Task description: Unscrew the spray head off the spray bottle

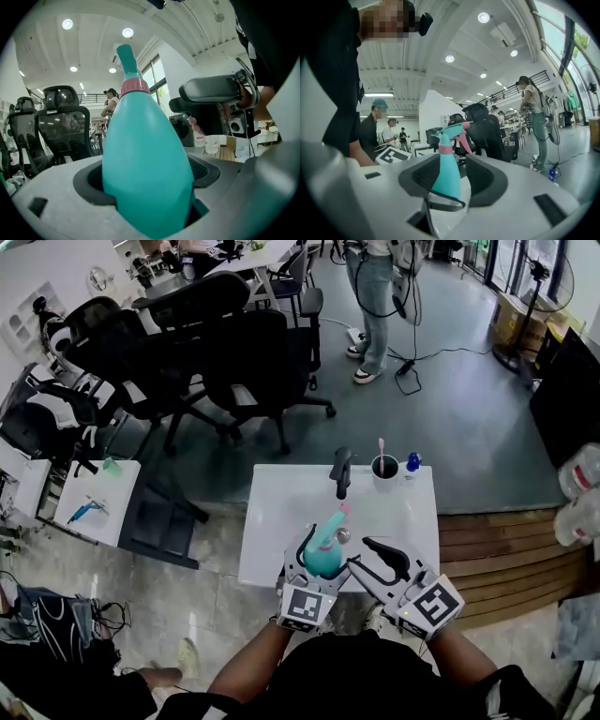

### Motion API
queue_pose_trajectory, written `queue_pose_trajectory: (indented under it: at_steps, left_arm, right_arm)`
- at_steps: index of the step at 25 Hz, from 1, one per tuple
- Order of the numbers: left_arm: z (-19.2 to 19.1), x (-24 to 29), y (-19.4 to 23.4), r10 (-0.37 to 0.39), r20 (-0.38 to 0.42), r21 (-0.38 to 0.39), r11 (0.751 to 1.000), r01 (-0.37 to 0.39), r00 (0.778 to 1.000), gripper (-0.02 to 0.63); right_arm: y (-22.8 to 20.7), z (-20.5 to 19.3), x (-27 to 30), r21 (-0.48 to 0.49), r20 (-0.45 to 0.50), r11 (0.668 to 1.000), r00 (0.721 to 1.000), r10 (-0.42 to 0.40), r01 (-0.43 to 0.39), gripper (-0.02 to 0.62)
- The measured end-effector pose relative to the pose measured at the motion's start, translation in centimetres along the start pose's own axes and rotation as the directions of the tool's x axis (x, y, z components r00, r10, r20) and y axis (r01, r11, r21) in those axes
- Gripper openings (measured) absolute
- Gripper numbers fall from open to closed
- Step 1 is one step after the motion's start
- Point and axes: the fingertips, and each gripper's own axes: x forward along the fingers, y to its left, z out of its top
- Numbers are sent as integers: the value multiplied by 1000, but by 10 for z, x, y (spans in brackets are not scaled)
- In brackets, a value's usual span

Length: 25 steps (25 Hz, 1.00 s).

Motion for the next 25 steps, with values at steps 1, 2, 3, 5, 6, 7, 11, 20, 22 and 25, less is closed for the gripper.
queue_pose_trajectory:
  at_steps: [1, 2, 3, 5, 6, 7, 11, 20, 22, 25]
  left_arm:
    - [1, 2, -3, -2, 0, 12, 1000, 2, 1000, 466]
    - [1, 5, -5, -4, 0, 24, 1000, 4, 1000, 466]
    - [0, 7, -8, -6, 4, 23, 1000, 6, 1000, 466]
    - [-1, 11, -12, -7, 12, 20, 1000, 6, 1000, 466]
    - [-2, 13, -13, -6, 11, 31, 1000, 6, 1000, 466]
    - [-3, 15, -16, -6, 9, 48, 999, 5, 1000, 466]
    - [2, 21, -27, -13, 9, 109, 994, 12, 1000, 466]
    - [10, 34, -45, -27, -6, 171, 985, 28, 1000, 466]
    - [14, 36, -47, -35, -5, 175, 984, 35, 999, 466]
    - [12, 38, -49, -53, -8, 187, 981, 54, 999, 466]
  right_arm:
    - [2, 2, 2, 1, 1, 1000, 1000, 9, -9, 181]
    - [3, 4, 4, 2, 1, 1000, 1000, 17, -17, 184]
    - [4, 6, 6, 3, 0, 1000, 1000, 23, -23, 186]
    - [4, 7, 8, 9, -3, 1000, 1000, 29, -29, 185]
    - [3, 7, 9, 13, -2, 999, 1000, 31, -31, 184]
    - [1, 6, 10, 15, 1, 999, 1000, 31, -31, 184]
    - [-3, 7, 10, 11, 13, 1000, 1000, 25, -25, 184]
    - [-17, 13, 1, -4, 50, 1000, 999, -12, 12, 149]
    - [-19, 15, -2, -4, 66, 1000, 998, -17, 17, 144]
    - [-20, 17, -5, -12, 89, 1000, 996, -10, 11, 138]
